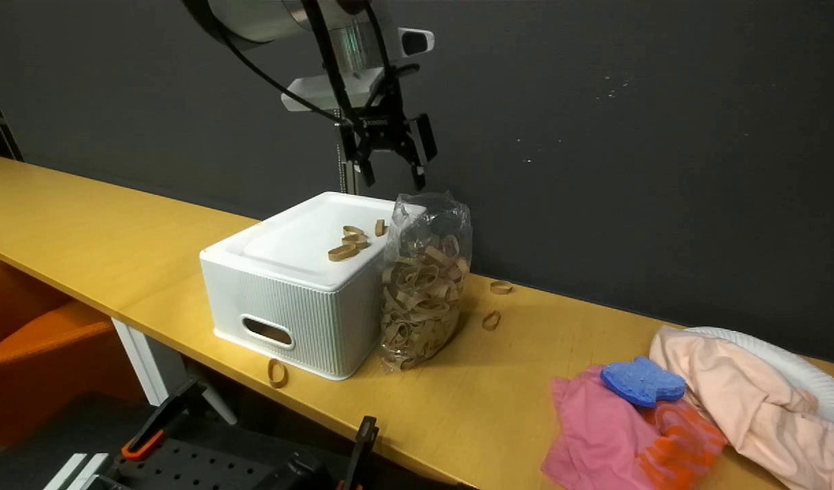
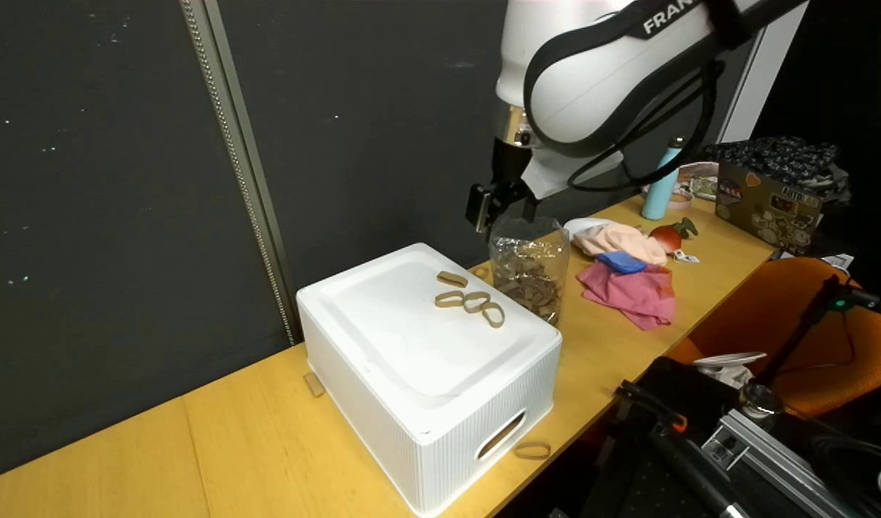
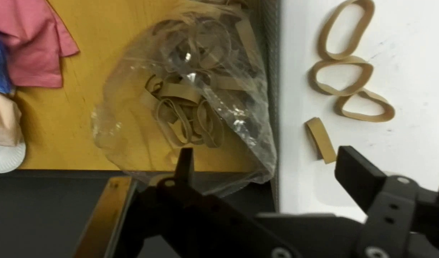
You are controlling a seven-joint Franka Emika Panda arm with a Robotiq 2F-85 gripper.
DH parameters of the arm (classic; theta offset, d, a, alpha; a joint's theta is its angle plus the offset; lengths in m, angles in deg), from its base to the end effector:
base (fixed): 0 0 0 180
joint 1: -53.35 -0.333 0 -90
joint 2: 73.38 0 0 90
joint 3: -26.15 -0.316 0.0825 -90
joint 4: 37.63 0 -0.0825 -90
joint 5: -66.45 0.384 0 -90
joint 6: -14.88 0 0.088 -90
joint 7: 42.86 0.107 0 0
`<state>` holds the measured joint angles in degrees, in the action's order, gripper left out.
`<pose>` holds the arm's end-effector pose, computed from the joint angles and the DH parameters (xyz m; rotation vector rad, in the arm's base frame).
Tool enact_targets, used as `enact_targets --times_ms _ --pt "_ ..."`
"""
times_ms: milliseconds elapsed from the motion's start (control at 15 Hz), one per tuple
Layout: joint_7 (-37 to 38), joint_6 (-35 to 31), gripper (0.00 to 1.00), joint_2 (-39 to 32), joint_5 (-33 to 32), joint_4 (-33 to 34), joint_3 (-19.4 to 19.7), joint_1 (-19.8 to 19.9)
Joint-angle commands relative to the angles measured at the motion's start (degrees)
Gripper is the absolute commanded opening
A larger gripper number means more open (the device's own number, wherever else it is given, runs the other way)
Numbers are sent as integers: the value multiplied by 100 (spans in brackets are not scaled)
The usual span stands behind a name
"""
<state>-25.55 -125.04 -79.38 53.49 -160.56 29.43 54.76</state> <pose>0.5705 -0.0467 0.3734 2.9614 -0.3326 0.3113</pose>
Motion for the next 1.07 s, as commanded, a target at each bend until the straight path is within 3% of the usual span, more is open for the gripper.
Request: enact_targets --times_ms 0,400,600,1000 --pt "-287 -81 100 -469 181 537 -145 -144" --pt "-319 4 100 -1064 436 1113 -319 -412" --pt "-246 17 100 -988 812 927 -376 -473" --pt "1535 115 100 -691 505 428 -69 -880"
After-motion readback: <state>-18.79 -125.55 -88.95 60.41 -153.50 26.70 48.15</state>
